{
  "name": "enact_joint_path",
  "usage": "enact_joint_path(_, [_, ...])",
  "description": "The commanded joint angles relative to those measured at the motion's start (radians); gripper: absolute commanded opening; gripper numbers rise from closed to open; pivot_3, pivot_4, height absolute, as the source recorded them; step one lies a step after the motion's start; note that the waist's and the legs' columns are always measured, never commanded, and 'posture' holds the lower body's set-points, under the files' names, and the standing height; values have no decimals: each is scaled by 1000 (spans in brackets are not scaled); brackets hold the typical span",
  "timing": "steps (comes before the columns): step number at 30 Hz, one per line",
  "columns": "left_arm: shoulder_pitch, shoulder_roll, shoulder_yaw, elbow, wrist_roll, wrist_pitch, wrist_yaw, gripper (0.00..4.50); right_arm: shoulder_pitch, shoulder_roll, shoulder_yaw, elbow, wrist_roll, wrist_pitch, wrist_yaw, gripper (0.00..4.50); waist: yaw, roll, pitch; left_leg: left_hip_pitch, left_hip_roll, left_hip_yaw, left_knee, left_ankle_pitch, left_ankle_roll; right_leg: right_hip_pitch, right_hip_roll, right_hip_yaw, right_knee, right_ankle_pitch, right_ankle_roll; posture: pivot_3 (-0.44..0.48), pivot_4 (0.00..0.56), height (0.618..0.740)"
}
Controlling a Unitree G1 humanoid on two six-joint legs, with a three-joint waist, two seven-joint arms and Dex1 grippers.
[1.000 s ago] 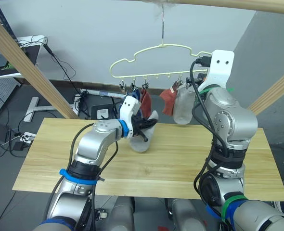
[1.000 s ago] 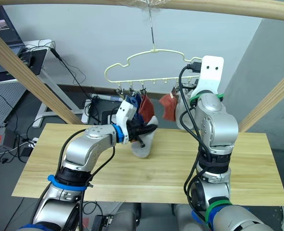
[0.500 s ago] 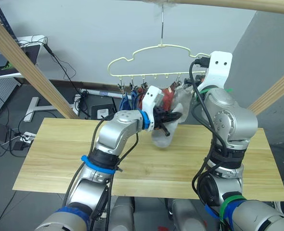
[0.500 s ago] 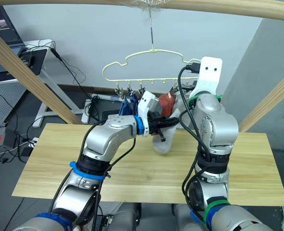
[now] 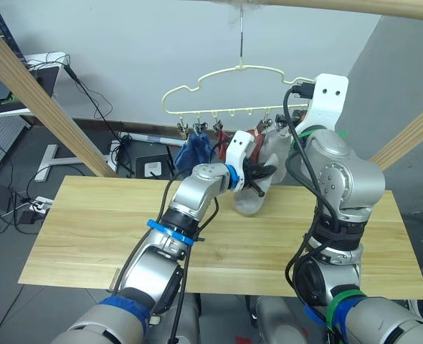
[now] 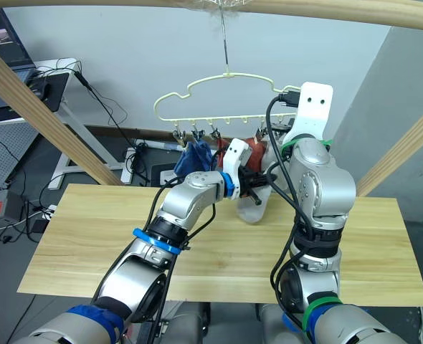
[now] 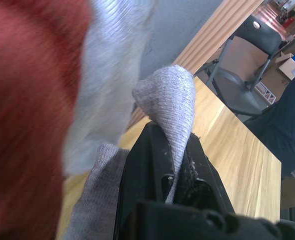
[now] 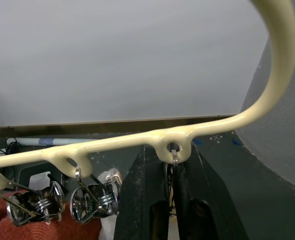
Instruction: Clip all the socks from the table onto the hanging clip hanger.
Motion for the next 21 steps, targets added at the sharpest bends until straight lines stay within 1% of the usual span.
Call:
enact_joint_path(1, [-34, -23, 21, 13, 5, -40, 4, 22, -30, 8, 2, -50, 10, -4, -3, 0, 0, 0, 0, 0, 0, 0, 0, 0, 0, 0, 0, 0, 0, 0, 0, -24, 264, 740])
enact_joint_path(21, [-154, -89, 75, 179, 34, -143, 35, 22, -19, 22, 4, -61, 7, 3, -8, 0, -5, 0, 0, 0, 0, 0, -1, 0, 0, 0, 0, 0, -2, 0, 0, -29, 273, 740])
